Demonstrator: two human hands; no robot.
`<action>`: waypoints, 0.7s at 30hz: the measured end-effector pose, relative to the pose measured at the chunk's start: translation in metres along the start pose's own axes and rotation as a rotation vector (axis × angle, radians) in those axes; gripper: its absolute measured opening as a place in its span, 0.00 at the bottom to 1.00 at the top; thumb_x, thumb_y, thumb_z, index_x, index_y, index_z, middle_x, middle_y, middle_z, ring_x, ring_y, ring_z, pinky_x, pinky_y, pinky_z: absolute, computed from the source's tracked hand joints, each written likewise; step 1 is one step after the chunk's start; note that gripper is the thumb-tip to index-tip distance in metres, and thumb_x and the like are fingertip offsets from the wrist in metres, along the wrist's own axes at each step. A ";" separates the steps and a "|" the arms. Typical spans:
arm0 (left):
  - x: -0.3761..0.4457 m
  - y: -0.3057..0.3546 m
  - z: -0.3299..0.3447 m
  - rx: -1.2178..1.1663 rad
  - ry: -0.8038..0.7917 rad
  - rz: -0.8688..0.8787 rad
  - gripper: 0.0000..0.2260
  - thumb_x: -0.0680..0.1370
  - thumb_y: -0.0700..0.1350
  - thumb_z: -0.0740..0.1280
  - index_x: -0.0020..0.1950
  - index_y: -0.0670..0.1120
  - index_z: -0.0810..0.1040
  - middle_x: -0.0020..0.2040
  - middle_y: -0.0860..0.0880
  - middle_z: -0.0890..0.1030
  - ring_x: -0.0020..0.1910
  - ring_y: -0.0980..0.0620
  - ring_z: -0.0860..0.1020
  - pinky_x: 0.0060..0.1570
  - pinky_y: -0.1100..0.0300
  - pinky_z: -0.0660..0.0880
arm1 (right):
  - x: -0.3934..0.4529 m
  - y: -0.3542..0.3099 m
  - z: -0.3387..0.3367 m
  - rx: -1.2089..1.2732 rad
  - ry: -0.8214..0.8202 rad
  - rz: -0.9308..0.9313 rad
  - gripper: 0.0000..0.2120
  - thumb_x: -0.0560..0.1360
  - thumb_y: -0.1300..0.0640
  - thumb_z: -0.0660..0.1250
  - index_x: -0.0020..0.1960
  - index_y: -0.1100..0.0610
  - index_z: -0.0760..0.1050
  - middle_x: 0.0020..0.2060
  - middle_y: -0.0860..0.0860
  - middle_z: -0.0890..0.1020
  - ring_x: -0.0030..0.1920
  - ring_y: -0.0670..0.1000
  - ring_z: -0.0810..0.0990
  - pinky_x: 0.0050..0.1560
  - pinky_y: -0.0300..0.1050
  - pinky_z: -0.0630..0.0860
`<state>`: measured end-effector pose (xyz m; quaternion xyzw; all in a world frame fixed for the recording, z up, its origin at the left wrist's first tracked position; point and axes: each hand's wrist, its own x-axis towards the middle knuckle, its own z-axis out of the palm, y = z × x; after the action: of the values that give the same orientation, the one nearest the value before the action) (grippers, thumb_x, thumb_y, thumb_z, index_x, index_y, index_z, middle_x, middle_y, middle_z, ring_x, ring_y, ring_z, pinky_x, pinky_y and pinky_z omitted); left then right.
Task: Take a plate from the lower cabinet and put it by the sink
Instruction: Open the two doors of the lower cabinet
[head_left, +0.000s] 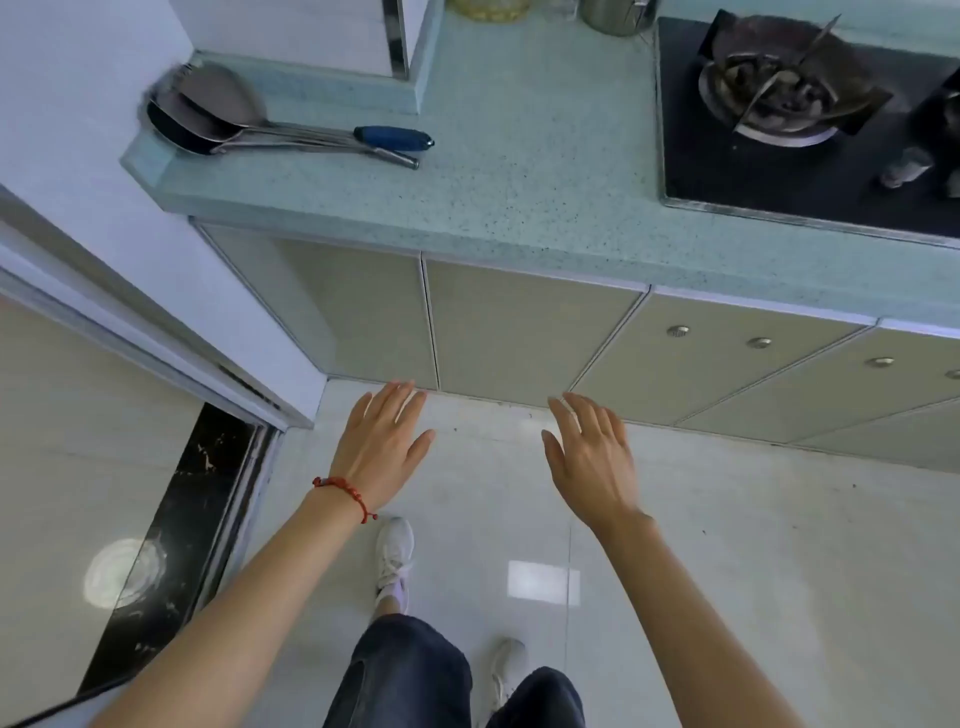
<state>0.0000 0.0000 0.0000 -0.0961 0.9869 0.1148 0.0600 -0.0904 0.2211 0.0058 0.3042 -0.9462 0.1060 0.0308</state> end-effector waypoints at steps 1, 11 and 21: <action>0.007 -0.010 0.000 -0.015 -0.022 -0.003 0.24 0.75 0.53 0.50 0.61 0.39 0.72 0.61 0.38 0.77 0.62 0.40 0.74 0.60 0.42 0.70 | 0.009 -0.006 0.005 0.015 -0.015 0.020 0.17 0.74 0.53 0.55 0.57 0.60 0.74 0.52 0.59 0.82 0.53 0.59 0.80 0.54 0.54 0.77; 0.072 -0.102 -0.008 0.011 -0.081 0.070 0.22 0.75 0.53 0.52 0.61 0.41 0.72 0.59 0.41 0.79 0.59 0.42 0.77 0.57 0.43 0.72 | 0.093 -0.078 0.050 0.051 -0.022 0.107 0.17 0.75 0.53 0.54 0.58 0.60 0.73 0.55 0.59 0.81 0.55 0.59 0.80 0.57 0.55 0.76; 0.115 -0.131 0.012 -0.108 -0.140 0.044 0.28 0.75 0.57 0.45 0.68 0.41 0.65 0.69 0.40 0.69 0.69 0.42 0.66 0.68 0.46 0.60 | 0.135 -0.092 0.080 0.113 -0.055 0.197 0.18 0.74 0.53 0.55 0.58 0.60 0.74 0.54 0.59 0.81 0.54 0.59 0.80 0.55 0.54 0.76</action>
<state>-0.0842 -0.1426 -0.0563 -0.0693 0.9746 0.1755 0.1210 -0.1466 0.0540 -0.0394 0.2138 -0.9645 0.1536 -0.0227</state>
